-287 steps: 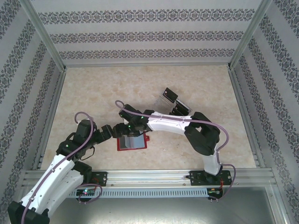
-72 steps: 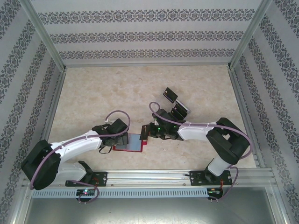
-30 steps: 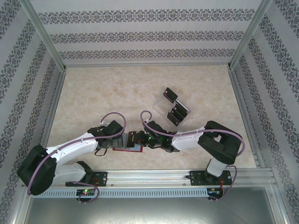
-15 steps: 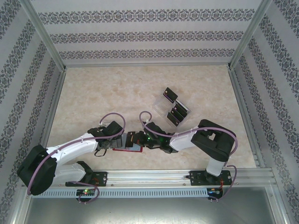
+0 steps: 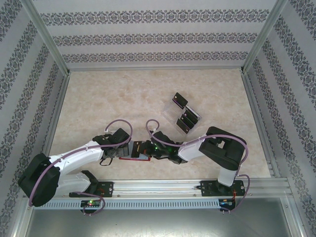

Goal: Put the credit cards into the card holder

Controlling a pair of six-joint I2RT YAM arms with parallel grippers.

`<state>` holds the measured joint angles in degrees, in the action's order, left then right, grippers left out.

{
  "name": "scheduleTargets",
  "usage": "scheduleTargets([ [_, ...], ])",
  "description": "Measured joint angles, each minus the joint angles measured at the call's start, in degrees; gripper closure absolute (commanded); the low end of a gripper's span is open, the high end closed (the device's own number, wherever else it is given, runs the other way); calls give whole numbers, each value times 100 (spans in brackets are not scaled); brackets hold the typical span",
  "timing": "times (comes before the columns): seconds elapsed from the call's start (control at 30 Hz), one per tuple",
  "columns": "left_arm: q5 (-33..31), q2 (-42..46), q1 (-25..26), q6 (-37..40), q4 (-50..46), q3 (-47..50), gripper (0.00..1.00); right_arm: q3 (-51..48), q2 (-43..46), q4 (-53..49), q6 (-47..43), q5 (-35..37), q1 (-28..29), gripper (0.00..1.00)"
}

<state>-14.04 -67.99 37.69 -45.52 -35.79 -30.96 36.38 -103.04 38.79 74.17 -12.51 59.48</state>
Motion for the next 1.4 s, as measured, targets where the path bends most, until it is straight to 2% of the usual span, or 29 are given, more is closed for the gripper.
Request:
scheduleTargets([
  [0.97, 0, 7, 0, 0, 0, 11, 0, -42, -605, 992, 483, -199, 31, 99],
  [1.03, 0, 7, 0, -2, 0, 11, 0, 9, -629, 979, 481, -240, 31, 91],
  [1.2, 2, 7, 0, -2, 0, 11, 0, 127, -566, 894, 457, -348, 31, 58],
  [1.4, 2, 22, 0, -2, 2, 22, 0, 337, -87, -205, 72, -428, 4, 38],
])
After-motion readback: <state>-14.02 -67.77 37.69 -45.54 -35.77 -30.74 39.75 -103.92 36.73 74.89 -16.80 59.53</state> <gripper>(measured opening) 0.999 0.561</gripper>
